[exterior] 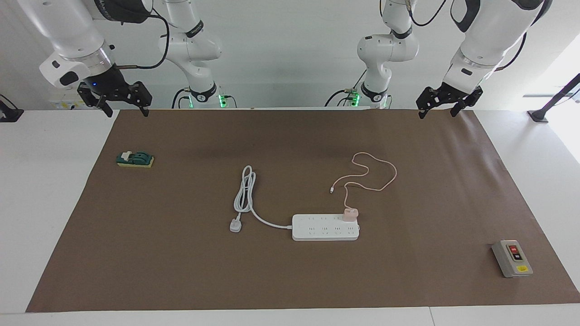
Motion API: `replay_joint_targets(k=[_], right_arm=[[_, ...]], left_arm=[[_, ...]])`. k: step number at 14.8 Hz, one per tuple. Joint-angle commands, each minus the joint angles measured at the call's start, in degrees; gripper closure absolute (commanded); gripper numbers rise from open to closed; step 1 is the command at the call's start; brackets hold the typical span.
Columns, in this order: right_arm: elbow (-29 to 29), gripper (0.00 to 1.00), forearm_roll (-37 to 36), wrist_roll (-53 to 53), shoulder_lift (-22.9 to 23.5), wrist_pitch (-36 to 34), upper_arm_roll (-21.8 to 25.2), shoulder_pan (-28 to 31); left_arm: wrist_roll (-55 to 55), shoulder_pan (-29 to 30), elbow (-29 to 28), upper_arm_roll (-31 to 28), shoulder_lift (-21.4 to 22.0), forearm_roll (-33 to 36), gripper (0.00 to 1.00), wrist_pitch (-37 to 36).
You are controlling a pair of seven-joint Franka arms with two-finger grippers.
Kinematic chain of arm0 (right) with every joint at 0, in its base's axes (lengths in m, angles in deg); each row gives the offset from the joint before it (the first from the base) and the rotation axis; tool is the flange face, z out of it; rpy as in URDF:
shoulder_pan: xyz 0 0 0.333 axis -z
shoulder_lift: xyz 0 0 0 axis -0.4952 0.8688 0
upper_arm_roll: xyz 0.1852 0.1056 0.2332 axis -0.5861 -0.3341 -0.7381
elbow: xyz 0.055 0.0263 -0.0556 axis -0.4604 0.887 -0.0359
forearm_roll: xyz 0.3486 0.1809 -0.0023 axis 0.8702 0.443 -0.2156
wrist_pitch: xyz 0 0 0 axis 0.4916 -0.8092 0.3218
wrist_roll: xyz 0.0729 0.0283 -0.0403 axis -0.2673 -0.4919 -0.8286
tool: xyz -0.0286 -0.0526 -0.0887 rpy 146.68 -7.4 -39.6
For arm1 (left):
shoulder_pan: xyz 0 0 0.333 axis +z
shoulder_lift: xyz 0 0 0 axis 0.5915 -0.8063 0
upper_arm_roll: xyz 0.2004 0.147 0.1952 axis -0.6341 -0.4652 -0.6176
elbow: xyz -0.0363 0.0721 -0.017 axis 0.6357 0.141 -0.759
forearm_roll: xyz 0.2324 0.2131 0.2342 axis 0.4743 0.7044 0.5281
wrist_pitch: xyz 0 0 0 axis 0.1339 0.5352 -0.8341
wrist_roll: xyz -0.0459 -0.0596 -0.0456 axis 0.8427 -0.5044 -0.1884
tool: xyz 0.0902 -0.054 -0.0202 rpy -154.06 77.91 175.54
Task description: Plug charger into power strip
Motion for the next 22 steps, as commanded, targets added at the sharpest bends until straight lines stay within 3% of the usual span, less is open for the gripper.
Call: replay_joint_targets(k=[1, 22], right_arm=[[1.29, 0.0, 0.78, 0.95, -1.24, 0.66, -0.17, -0.14], [1.2, 0.0, 0.78, 0.86, -1.15, 0.56, 0.44, 0.83]], left_arm=[[0.89, -0.64, 0.57, -0.54, 0.84, 0.32, 0.0, -1.61], [1.06, -0.73, 0.31, -0.54, 0.58, 0.23, 0.0, -1.53]])
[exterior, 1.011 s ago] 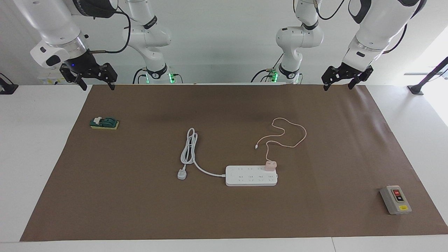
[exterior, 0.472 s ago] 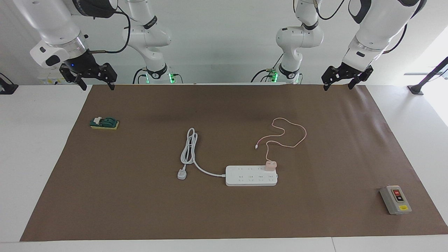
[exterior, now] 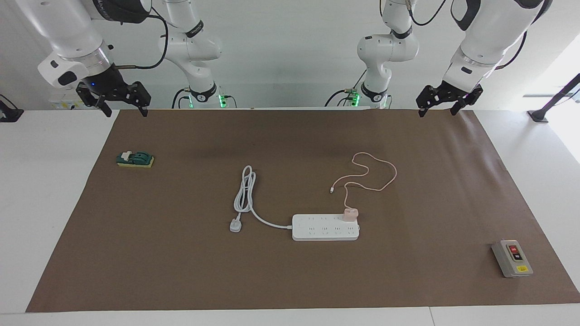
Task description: Plug charger into power strip
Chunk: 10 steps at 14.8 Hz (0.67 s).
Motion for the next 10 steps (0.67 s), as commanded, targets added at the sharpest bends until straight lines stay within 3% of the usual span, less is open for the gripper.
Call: replay_joint_targets(k=[1, 10], right_arm=[[1.2, 0.0, 0.78, 0.85, -1.15, 0.65, 0.1, 0.85], [1.2, 0.0, 0.78, 0.67, -1.24, 0.56, 0.1, 1.03]], left_arm=[[0.68, -0.71, 0.07, -0.54, 0.52, 0.24, 0.0, -0.93], [0.24, -0.71, -0.11, -0.54, 0.43, 0.15, 0.0, -0.58]])
